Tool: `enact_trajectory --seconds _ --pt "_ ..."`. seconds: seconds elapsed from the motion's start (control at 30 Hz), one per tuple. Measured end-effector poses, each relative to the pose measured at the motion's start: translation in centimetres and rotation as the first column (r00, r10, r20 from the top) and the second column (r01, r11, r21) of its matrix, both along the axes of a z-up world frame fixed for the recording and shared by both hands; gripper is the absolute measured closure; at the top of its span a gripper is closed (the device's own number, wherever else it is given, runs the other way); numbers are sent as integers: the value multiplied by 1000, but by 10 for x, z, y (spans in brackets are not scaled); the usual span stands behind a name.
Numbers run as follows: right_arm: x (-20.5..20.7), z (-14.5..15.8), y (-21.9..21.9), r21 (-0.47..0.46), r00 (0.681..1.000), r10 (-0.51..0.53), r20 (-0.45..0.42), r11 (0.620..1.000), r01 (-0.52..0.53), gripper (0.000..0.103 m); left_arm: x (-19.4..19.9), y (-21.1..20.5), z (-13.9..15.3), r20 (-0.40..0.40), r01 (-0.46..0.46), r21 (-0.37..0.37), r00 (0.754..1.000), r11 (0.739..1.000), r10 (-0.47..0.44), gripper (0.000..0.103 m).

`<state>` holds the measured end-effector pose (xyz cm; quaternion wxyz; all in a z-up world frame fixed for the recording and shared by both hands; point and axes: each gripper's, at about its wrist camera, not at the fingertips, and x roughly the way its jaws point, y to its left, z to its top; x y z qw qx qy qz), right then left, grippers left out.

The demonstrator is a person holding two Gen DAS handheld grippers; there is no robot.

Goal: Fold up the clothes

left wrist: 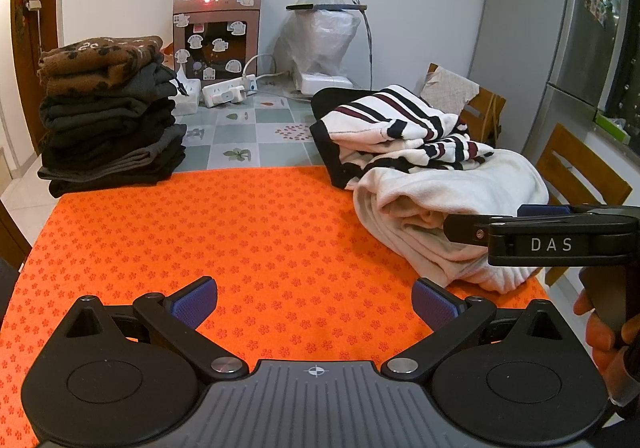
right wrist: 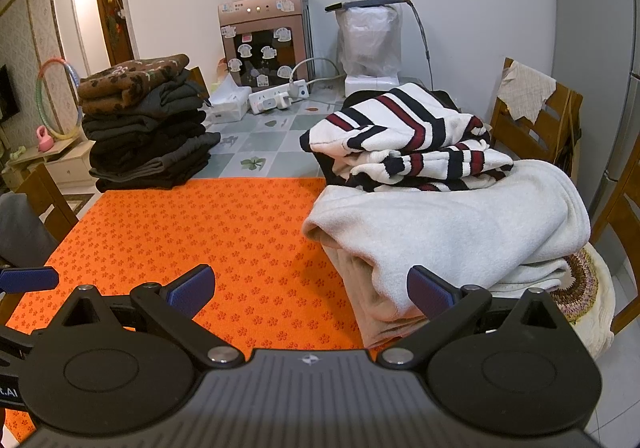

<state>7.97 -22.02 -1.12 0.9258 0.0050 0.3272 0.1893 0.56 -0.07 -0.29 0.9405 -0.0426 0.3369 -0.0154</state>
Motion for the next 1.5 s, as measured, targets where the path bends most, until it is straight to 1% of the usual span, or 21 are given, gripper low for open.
enact_trajectory --seconds 0.63,0.8,0.9,1.0,1.13,1.37,1.5 --pt "13 -5 0 -3 1000 -12 -24 1000 12 0 11 1 -7 -37 -1 -5 999 1000 1 0" --pt "27 -1 -6 -4 1000 -24 2 1000 24 0 16 2 -10 -49 -11 -8 999 1000 10 0" --pt "43 4 -11 -17 999 -34 29 999 35 0 20 3 -12 -57 -14 -11 998 1000 13 0" --pt "70 8 -20 -20 998 -46 40 999 47 0 23 5 -15 -64 -19 -13 998 1000 18 0" --pt "110 8 -31 -33 998 -55 29 998 56 0 30 9 -19 -79 -35 -23 996 999 34 0" --pt "177 -9 -26 -123 1000 -15 -2 992 15 0 44 20 -30 -104 -77 -33 992 996 73 0" --pt "208 -20 -10 -194 999 43 -8 980 -43 0 53 26 -36 -119 -101 -22 988 995 97 0"
